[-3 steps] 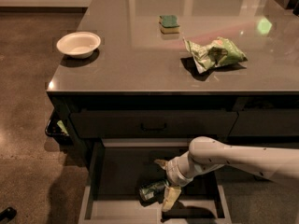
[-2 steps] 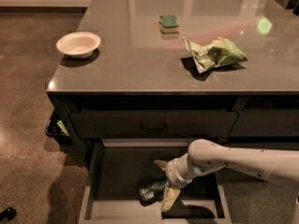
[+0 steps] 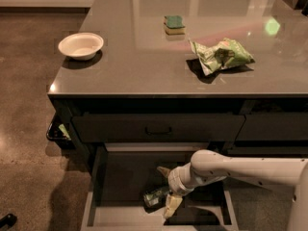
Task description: Pick green can from middle drawer and place on counter
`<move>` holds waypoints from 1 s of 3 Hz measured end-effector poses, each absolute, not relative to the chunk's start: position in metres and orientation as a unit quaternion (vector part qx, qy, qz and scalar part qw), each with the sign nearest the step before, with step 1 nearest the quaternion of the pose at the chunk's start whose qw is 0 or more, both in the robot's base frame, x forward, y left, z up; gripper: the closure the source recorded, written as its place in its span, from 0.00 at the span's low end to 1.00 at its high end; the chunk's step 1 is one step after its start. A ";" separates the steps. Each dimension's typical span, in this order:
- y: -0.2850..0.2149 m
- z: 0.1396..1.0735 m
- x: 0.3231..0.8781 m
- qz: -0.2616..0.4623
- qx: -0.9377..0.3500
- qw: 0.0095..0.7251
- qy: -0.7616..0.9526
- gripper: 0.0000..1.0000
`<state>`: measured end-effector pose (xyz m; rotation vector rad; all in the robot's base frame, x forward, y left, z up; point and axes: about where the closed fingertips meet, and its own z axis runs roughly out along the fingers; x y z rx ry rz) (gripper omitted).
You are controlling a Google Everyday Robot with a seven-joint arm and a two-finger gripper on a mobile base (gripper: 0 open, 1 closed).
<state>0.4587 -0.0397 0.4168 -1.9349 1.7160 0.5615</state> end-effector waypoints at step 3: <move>-0.027 0.386 0.463 0.229 -0.705 0.234 0.629 0.19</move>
Offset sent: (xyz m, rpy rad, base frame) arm 0.0081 0.0134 -0.0451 0.0114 0.0728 0.0085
